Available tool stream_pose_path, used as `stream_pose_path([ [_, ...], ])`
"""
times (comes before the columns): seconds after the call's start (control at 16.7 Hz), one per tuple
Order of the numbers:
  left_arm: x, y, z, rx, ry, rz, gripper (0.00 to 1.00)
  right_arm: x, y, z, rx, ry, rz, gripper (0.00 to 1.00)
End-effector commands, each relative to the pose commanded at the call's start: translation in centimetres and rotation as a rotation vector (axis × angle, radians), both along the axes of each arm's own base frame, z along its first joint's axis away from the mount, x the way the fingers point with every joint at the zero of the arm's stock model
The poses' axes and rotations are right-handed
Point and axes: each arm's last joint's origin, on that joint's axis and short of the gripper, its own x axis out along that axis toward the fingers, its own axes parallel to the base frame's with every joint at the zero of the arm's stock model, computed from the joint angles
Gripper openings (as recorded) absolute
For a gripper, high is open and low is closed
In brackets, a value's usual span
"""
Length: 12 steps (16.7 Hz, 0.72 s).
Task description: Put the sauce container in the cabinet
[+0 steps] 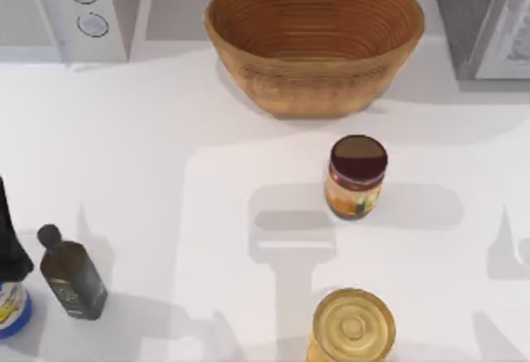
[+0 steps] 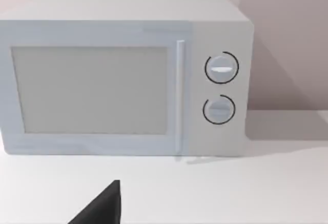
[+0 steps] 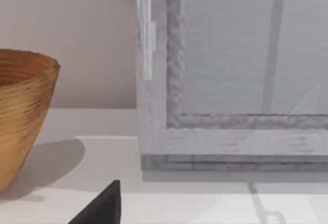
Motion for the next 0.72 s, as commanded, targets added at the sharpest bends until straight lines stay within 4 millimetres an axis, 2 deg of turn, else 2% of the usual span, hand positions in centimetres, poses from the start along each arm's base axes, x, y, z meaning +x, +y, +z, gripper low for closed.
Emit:
stream_pose_path([
  [0.24,0.0,0.0,0.0,0.0,0.0,0.0,1.0,0.1,0.1,0.2,-0.011,0.01,0.018,1.0],
  [0.42,0.0,0.0,0.0,0.0,0.0,0.0,1.0,0.6,0.3,1.2,-0.052,0.05,0.092,1.0],
  [0.72,0.0,0.0,0.0,0.0,0.0,0.0,1.0,3.4,1.1,3.6,-0.159,0.152,0.33,1.0],
])
